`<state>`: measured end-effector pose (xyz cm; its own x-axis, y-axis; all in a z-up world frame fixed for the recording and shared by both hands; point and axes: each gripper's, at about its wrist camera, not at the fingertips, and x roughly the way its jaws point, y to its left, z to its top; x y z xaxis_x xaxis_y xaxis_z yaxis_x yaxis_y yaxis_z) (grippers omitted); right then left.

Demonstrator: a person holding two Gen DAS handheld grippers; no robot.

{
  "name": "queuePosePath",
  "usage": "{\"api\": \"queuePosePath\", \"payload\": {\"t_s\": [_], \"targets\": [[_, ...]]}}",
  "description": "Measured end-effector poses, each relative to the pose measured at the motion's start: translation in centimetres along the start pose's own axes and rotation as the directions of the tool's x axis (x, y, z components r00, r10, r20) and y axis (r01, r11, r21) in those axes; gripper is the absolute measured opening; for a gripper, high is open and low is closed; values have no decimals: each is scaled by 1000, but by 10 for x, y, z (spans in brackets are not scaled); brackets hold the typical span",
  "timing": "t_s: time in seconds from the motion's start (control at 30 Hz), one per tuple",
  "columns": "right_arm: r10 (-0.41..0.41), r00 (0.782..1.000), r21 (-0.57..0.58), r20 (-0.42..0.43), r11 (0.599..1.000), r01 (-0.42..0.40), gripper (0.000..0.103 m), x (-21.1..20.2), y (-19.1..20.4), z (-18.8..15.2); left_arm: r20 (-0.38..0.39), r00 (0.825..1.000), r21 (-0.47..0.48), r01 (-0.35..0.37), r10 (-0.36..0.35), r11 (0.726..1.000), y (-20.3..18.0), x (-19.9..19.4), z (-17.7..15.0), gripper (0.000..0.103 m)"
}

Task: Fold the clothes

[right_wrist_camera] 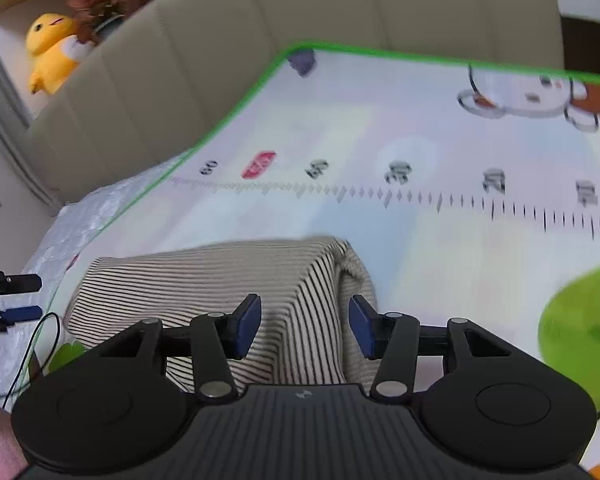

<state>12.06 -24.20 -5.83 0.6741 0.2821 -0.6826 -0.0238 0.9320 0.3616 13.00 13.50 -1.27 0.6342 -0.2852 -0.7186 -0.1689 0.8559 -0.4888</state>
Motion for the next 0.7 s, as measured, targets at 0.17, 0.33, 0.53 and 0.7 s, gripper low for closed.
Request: {"api": "queuePosePath", "payload": {"t_s": [0.17, 0.33, 0.53, 0.7], "targets": [[-29, 998, -73, -57, 997, 24, 50, 39, 1, -21, -37, 991, 201, -121, 131, 972, -31, 43, -30, 66], [-45, 998, -112, -33, 993, 41, 51, 39, 7, -25, -54, 987, 214, -139, 153, 967, -29, 50, -31, 70], [-30, 999, -91, -32, 996, 27, 53, 34, 4, -27, -5, 991, 184, -132, 135, 974, -24, 38, -30, 70], [-26, 999, -86, -33, 996, 23, 54, 36, 3, -28, 19, 979, 202, -201, 202, 958, -29, 42, -31, 84]]}}
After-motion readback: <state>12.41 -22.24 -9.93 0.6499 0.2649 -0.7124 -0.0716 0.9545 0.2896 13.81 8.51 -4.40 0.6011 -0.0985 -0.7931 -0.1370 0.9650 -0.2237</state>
